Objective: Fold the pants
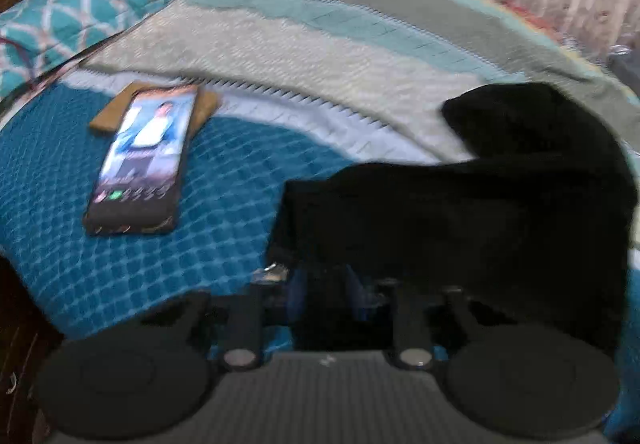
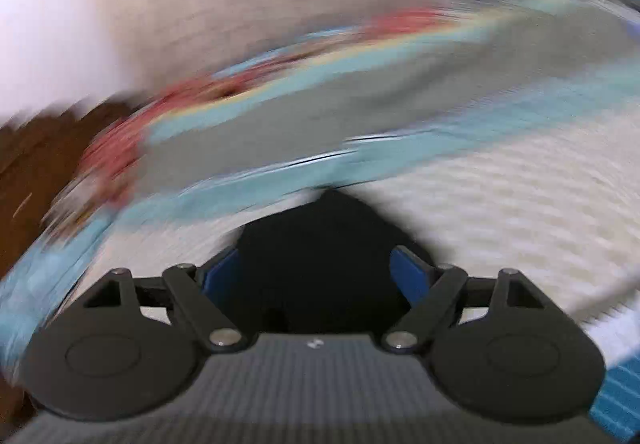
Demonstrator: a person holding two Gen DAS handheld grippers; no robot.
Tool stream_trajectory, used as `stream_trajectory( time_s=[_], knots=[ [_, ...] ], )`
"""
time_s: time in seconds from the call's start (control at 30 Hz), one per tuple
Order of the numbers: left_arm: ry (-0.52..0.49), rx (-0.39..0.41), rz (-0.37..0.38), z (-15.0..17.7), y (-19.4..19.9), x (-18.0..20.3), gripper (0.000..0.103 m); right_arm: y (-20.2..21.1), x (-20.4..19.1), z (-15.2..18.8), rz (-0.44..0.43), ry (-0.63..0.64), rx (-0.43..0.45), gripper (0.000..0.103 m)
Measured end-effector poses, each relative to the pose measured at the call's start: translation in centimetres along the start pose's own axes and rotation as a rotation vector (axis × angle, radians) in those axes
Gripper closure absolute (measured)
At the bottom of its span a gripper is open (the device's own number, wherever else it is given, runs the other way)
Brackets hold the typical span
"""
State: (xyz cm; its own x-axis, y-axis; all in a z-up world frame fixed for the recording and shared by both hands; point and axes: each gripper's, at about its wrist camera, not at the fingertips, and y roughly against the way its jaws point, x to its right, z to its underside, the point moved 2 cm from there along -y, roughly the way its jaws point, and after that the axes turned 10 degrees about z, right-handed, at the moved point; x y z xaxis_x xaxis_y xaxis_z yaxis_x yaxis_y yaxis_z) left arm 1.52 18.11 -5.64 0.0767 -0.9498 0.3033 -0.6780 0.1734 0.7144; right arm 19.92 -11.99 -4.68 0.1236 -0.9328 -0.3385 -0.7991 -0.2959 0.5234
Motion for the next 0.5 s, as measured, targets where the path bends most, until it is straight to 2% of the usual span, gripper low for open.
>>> stream_trajectory(
  time_s=[0.07,0.13,0.2,0.27,0.3,0.37,0.4,0.43,0.47,0.5],
  knots=[
    [0.037,0.026,0.074,-0.5,1.1,0.4,0.096,1.0,-4.5,2.3,-0.189,0.174,-0.068,0.017],
    [0.042,0.055,0.12,-0.9,2.4,1.1,0.096,1.4,-8.2,5.6,-0.285,0.368,-0.132,0.016],
    [0.027,0.077,0.149,-1.2,3.7,2.2,0.096,1.3,-11.6,9.6,-0.309,0.579,-0.163,0.015],
    [0.026,0.091,0.191,-1.3,4.8,3.1,0.096,0.6,-14.0,12.2,-0.3,0.708,-0.17,0.015],
    [0.026,0.098,0.214,-1.5,5.4,3.6,0.101,-0.3,-15.1,13.5,-0.29,0.734,-0.183,0.015],
    [0.022,0.123,0.263,-1.6,6.6,4.7,0.101,-2.7,-16.2,14.1,-0.272,0.733,-0.212,0.015],
    [0.011,0.139,0.278,-1.7,7.1,5.2,0.101,-3.6,-16.5,14.4,-0.243,0.736,-0.213,0.018],
    [-0.009,0.157,0.286,-1.8,7.7,6.0,0.101,-5.0,-16.7,14.7,-0.193,0.739,-0.222,0.027],
    [-0.03,0.172,0.289,-1.8,8.2,6.5,0.101,-4.8,-16.4,14.8,-0.166,0.725,-0.238,0.062],
    [-0.045,0.186,0.287,-1.9,8.5,7.1,0.1,-5.3,-15.9,14.4,-0.176,0.674,-0.262,0.094]
  ],
)
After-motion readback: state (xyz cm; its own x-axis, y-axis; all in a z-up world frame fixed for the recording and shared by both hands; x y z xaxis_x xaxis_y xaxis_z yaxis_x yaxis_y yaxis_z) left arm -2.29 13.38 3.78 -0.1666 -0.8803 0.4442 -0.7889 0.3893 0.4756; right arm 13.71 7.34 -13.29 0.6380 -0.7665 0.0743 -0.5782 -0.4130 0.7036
